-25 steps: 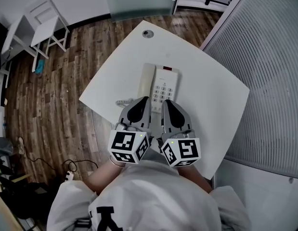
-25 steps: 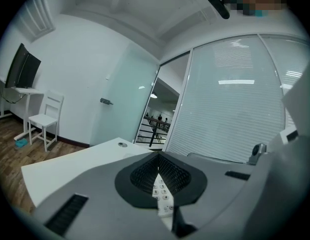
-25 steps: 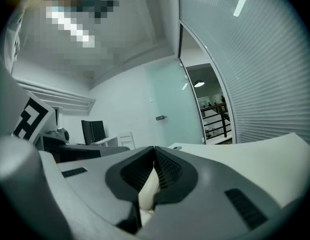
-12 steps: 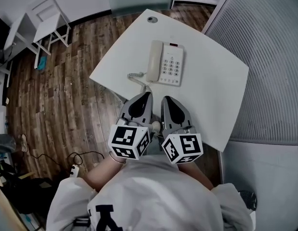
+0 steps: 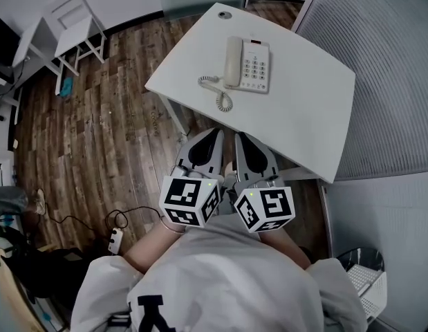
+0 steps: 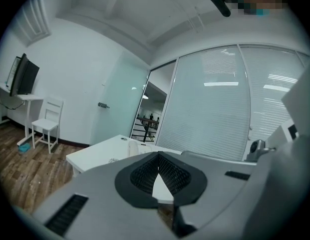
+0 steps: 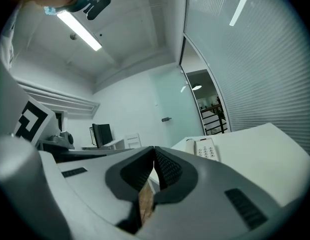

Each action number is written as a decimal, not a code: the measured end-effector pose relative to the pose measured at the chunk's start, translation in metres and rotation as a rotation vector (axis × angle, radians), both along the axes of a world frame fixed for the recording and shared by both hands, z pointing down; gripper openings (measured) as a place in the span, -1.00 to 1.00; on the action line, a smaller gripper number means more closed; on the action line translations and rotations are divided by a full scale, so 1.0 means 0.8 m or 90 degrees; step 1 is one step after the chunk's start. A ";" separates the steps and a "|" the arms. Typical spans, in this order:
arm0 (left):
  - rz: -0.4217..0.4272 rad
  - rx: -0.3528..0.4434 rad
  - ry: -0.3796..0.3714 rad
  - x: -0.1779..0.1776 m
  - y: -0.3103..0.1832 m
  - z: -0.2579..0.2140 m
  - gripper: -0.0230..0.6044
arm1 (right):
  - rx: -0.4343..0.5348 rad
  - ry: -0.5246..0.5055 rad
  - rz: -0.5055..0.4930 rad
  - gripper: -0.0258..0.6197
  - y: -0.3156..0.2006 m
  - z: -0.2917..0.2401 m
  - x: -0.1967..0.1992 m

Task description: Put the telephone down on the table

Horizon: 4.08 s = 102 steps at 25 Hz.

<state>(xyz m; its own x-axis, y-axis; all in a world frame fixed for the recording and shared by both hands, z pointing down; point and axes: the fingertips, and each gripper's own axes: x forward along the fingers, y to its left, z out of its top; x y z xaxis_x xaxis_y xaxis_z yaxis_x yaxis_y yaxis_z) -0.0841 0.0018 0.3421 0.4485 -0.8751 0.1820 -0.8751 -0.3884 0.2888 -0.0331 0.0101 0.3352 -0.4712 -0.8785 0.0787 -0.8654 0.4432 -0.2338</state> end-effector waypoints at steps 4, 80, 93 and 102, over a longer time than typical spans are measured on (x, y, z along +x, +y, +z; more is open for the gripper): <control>0.004 -0.005 0.006 -0.004 0.020 -0.003 -0.91 | 0.003 0.011 -0.008 -0.83 0.021 -0.005 -0.011; 0.028 0.007 -0.006 0.085 0.360 -0.008 -0.91 | 0.034 0.027 0.017 -0.84 0.362 -0.014 0.086; 0.027 0.004 0.001 0.076 0.373 -0.008 -0.91 | 0.040 0.031 0.015 -0.84 0.378 -0.017 0.077; 0.035 0.007 0.004 0.078 0.374 -0.010 -0.91 | 0.043 0.037 0.020 -0.84 0.381 -0.019 0.078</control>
<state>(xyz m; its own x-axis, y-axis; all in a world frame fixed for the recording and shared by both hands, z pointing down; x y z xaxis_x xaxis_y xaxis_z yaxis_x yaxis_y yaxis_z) -0.0215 0.3010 0.3345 0.4973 -0.8507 0.1702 -0.8504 -0.4392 0.2896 0.0293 0.3150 0.3203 -0.4396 -0.8971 0.0448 -0.8904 0.4287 -0.1528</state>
